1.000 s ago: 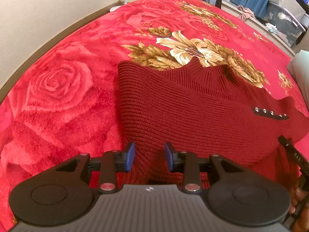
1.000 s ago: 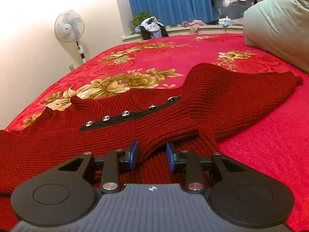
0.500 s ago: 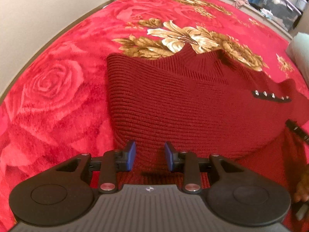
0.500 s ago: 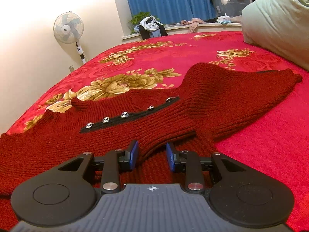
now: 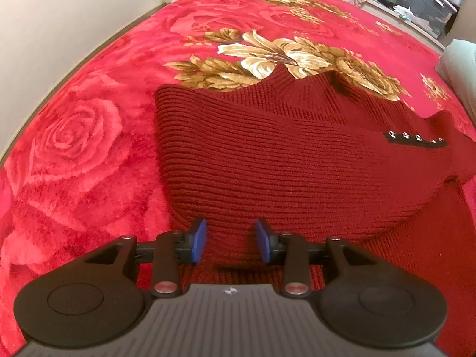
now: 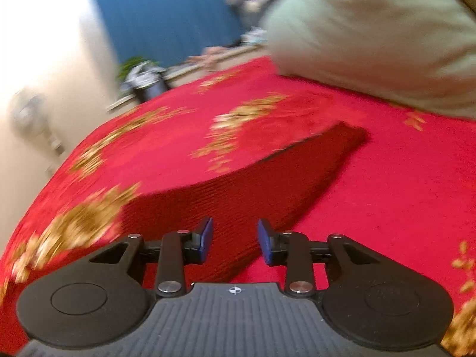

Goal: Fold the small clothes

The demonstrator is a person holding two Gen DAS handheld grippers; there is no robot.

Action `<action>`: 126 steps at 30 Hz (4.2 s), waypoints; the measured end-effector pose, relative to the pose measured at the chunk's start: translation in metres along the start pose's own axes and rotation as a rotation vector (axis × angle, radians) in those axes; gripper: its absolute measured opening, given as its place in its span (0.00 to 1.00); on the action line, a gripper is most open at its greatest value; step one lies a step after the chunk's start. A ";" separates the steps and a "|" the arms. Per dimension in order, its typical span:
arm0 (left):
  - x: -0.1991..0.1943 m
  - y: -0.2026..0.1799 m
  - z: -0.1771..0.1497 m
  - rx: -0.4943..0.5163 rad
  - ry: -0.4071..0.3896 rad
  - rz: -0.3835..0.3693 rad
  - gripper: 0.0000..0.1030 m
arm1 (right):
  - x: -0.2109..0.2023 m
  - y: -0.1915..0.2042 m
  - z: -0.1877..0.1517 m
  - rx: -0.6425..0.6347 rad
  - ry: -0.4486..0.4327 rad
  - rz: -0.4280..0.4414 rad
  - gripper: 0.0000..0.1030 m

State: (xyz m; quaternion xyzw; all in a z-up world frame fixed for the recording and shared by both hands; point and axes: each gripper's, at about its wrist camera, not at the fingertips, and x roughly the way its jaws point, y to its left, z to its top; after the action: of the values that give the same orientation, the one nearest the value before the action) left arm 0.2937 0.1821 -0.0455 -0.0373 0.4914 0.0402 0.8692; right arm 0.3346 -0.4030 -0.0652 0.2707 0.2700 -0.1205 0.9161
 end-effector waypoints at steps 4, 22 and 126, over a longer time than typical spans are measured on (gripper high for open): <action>0.002 0.002 0.000 -0.004 0.000 -0.010 0.40 | 0.032 -0.039 0.019 0.131 0.032 -0.040 0.35; 0.007 0.002 0.004 0.014 0.002 -0.039 0.44 | 0.086 -0.057 0.052 0.219 0.001 -0.106 0.10; -0.145 -0.065 -0.100 0.007 -0.357 0.040 0.38 | -0.174 0.036 -0.140 -0.578 0.163 0.281 0.37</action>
State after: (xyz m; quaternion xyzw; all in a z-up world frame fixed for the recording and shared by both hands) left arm 0.1411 0.1020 0.0290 -0.0168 0.3298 0.0618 0.9419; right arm 0.1440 -0.2817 -0.0508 0.0432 0.3255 0.1109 0.9380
